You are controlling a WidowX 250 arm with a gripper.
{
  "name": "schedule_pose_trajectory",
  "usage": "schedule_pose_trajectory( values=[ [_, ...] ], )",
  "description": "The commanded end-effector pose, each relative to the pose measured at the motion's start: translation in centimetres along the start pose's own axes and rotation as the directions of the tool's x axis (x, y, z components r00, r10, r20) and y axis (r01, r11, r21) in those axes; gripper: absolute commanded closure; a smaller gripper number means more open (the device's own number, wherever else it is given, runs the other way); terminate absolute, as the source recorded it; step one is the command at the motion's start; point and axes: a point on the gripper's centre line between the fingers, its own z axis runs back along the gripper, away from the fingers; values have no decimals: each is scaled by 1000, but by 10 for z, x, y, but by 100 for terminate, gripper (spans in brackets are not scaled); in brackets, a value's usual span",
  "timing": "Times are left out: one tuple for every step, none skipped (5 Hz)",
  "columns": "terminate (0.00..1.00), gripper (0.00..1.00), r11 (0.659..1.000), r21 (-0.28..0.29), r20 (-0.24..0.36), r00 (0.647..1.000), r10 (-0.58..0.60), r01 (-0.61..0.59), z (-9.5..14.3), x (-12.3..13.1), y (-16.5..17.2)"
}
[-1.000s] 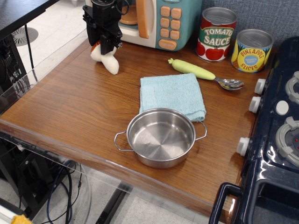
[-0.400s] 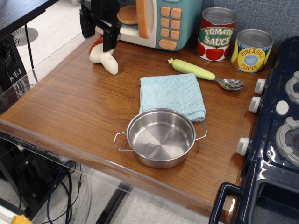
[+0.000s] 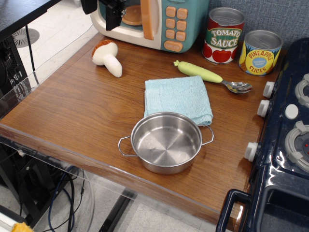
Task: PICK UP THE BLENDER AND PUT ANOTHER SIDE OF THE TABLE
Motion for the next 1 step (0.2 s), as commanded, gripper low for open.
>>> schedule_pose_trajectory(
  values=[
    [100,0,999,35,54,999,8,-10,29,-3,1]
  ],
)
